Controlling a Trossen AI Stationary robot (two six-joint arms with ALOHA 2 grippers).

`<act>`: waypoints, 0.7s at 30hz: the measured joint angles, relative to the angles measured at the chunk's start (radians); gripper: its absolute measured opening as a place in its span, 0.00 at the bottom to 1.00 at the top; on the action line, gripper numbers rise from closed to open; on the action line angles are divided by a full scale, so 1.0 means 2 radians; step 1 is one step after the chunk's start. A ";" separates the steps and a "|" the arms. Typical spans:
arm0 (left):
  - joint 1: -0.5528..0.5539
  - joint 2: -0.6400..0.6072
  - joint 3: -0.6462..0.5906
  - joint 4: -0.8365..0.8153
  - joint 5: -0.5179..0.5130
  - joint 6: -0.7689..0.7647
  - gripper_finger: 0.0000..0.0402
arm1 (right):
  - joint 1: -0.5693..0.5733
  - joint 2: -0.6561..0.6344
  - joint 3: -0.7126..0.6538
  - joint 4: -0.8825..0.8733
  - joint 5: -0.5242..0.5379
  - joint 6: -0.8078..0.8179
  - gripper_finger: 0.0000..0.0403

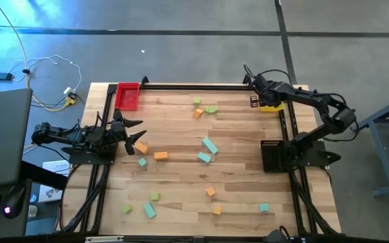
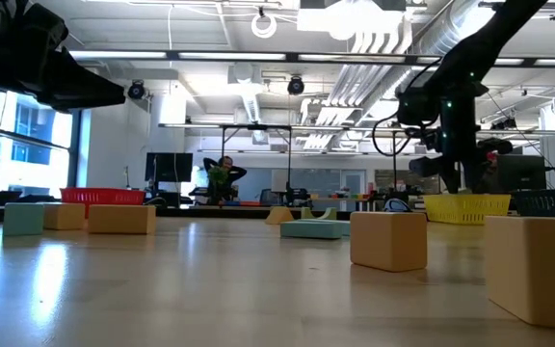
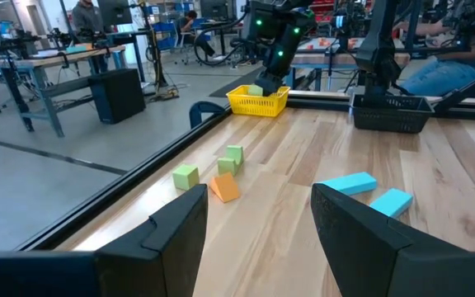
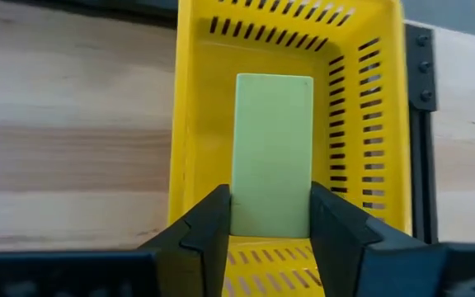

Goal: Sort & place blocks by color
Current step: Put the green block into the yellow bin, then put the yellow block into the red bin

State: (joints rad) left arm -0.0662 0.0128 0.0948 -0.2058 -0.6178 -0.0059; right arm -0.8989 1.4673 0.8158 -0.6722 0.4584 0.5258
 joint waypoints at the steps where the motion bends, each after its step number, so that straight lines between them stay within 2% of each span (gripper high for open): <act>1: 0.000 0.000 0.000 0.000 0.000 0.000 0.51 | 0.000 0.000 0.000 0.000 0.000 0.000 0.32; 21: 0.000 0.000 0.001 -0.004 0.002 0.001 0.51 | 0.000 -0.001 0.000 0.005 -0.003 0.001 0.47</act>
State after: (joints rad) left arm -0.0662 0.0128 0.0965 -0.2131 -0.6136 -0.0049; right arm -0.8989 1.4650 0.8159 -0.6632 0.4526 0.5276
